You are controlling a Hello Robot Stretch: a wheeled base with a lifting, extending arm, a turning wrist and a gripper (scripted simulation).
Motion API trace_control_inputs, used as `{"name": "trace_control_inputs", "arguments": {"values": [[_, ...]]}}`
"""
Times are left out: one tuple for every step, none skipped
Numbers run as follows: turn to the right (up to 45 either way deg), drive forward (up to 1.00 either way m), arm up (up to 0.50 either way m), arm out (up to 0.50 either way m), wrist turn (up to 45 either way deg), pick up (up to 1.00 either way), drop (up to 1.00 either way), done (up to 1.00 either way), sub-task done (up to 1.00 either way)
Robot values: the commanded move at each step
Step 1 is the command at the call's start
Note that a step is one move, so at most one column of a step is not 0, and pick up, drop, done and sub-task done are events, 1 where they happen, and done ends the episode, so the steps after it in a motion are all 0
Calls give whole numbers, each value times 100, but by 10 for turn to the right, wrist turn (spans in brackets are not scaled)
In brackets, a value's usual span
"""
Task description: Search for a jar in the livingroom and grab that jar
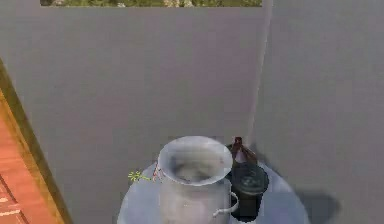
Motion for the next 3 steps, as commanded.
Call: {"name": "trace_control_inputs", "arguments": {"values": [[-450,0,0,0,0,0,0,0,0],[-270,0,0,0,0,0,0,0,0],[0,0,50,0,0,0,0,0,0]]}}
